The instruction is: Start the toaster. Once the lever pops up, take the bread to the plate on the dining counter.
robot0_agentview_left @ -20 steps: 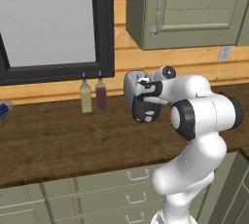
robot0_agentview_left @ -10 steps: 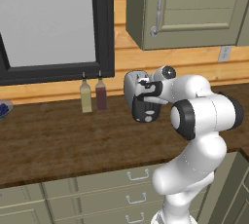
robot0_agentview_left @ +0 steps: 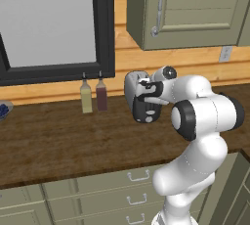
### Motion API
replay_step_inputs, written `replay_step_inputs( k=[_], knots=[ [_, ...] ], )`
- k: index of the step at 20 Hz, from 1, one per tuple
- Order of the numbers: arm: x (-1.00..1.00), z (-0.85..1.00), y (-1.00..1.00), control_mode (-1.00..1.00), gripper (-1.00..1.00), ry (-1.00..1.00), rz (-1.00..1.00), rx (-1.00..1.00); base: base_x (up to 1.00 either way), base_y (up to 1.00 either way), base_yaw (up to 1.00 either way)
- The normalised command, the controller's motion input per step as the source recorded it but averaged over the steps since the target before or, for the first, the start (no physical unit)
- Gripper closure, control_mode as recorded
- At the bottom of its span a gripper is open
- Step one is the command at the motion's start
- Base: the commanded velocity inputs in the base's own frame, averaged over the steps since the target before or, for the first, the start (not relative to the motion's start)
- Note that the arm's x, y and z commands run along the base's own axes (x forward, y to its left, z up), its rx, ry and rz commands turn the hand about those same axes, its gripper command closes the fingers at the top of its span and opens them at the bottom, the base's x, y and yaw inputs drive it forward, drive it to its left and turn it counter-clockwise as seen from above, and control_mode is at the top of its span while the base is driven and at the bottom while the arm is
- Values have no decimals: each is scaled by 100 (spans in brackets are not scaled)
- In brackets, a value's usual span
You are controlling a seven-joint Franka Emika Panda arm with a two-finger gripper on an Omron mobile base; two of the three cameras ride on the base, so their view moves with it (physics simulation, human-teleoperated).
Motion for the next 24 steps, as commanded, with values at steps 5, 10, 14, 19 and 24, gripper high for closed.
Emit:
replay_step_inputs(
  k=[5,10,14,19,24],
  knots=[
    [0,0,0,-100,-100,0,0,0,0,0,0],
    [0,0,0,-100,-100,0,0,0,0,0,0],
    [0,0,0,-100,-100,0,0,0,0,0,0],
    [0,0,0,-100,-100,0,0,0,0,0,0],
    [0,0,0,-100,-100,0,0,0,0,0,0]
  ],
)
